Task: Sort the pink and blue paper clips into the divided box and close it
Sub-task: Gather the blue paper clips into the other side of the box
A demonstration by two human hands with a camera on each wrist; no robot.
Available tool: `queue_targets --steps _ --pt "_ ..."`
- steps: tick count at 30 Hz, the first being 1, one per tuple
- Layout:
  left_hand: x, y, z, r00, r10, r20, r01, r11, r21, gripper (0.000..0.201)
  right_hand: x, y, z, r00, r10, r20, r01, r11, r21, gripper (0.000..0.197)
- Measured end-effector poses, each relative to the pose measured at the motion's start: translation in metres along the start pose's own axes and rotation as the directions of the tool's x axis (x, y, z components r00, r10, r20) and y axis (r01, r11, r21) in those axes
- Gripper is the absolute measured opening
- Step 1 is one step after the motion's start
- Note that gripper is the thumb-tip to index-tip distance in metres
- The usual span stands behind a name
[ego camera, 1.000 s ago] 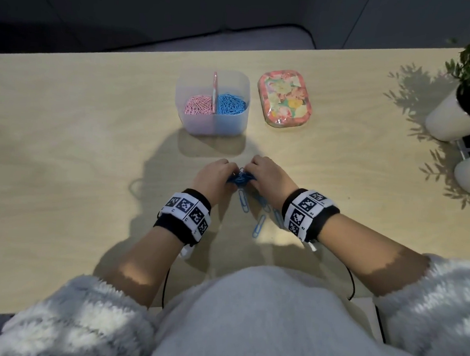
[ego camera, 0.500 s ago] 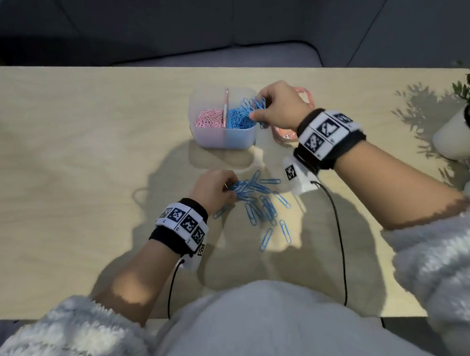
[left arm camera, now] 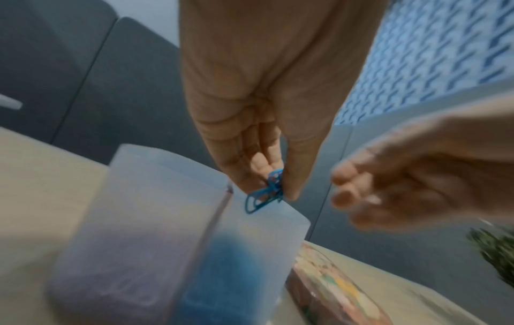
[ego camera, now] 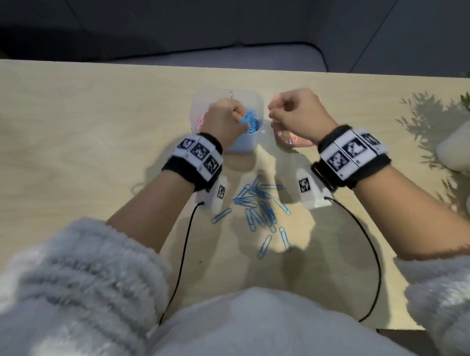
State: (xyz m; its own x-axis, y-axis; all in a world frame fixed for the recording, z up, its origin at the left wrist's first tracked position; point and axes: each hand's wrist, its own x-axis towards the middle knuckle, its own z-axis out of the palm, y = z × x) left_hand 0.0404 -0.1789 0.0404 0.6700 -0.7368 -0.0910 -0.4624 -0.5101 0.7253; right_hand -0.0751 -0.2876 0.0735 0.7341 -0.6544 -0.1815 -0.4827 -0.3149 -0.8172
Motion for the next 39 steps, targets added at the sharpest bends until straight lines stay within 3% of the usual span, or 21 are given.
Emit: queue_targets --steps 3,5,7,12,15,18,21,24,28,29,31,34,36,39 --pt "0.024 0.01 0.006 0.988 -0.142 0.064 0.136 0.987 0.088 0.02 -0.03 0.03 -0.006 0.991 0.057 0.119 -0.068 0.993 0.095 0.024" --pt "0.033 0.012 0.009 0.982 -0.166 0.087 0.151 0.975 0.164 0.034 -0.052 0.047 -0.008 0.984 0.063 0.164 -0.069 0.997 0.035 0.025" --pt "0.033 0.011 0.011 0.987 -0.121 0.104 0.103 0.982 0.16 0.038 -0.071 0.062 -0.006 0.975 0.067 0.214 -0.057 0.997 -0.054 0.031" --pt "-0.008 0.002 0.0 0.986 0.164 0.031 -0.166 0.984 0.069 0.019 -0.112 0.102 0.02 0.906 0.129 0.403 0.02 0.939 -0.345 0.036" --pt "-0.05 -0.024 -0.008 0.981 0.189 0.046 -0.194 0.969 0.154 0.012 -0.137 0.12 0.031 0.899 0.172 0.402 -0.028 0.94 -0.339 0.035" --pt "-0.088 -0.069 -0.006 0.99 0.001 0.141 -0.043 0.954 0.297 0.015 -0.153 0.128 0.042 0.916 0.163 0.366 -0.074 0.967 -0.246 0.031" --pt "-0.107 -0.094 0.008 0.97 -0.172 0.174 0.101 0.93 0.355 0.022 -0.147 0.123 0.056 0.93 0.147 0.337 -0.067 0.969 -0.238 0.025" --pt "-0.11 -0.088 0.025 0.979 -0.121 0.163 0.066 0.95 0.304 0.021 -0.128 0.105 0.071 0.937 0.072 0.341 0.007 0.974 -0.227 0.018" --pt "-0.108 -0.069 0.044 0.952 -0.029 0.304 -0.059 0.96 0.274 0.021 -0.1 0.085 0.068 0.955 -0.014 0.295 0.096 0.959 -0.265 0.016" --pt "-0.108 -0.068 0.044 0.951 -0.016 0.31 -0.067 0.964 0.257 0.025 -0.094 0.084 0.061 0.965 -0.031 0.262 0.107 0.954 -0.282 0.021" --pt "-0.111 -0.066 0.043 0.942 0.002 0.337 -0.092 0.964 0.251 0.052 -0.084 0.085 0.047 0.969 -0.025 0.245 0.117 0.922 -0.368 0.05" --pt "-0.118 -0.063 0.043 0.895 -0.005 0.446 -0.204 0.885 0.419 0.106 -0.075 0.086 0.042 0.925 0.028 0.379 0.189 0.832 -0.522 0.101" --pt "-0.121 -0.06 0.046 0.892 -0.001 0.452 -0.253 0.827 0.502 0.113 -0.077 0.083 0.05 0.89 0.019 0.456 0.306 0.715 -0.628 0.114" --pt "-0.126 -0.06 0.051 0.899 0.008 0.437 -0.234 0.854 0.465 0.097 -0.09 0.084 0.066 0.857 0.002 0.515 0.413 0.595 -0.689 0.118"
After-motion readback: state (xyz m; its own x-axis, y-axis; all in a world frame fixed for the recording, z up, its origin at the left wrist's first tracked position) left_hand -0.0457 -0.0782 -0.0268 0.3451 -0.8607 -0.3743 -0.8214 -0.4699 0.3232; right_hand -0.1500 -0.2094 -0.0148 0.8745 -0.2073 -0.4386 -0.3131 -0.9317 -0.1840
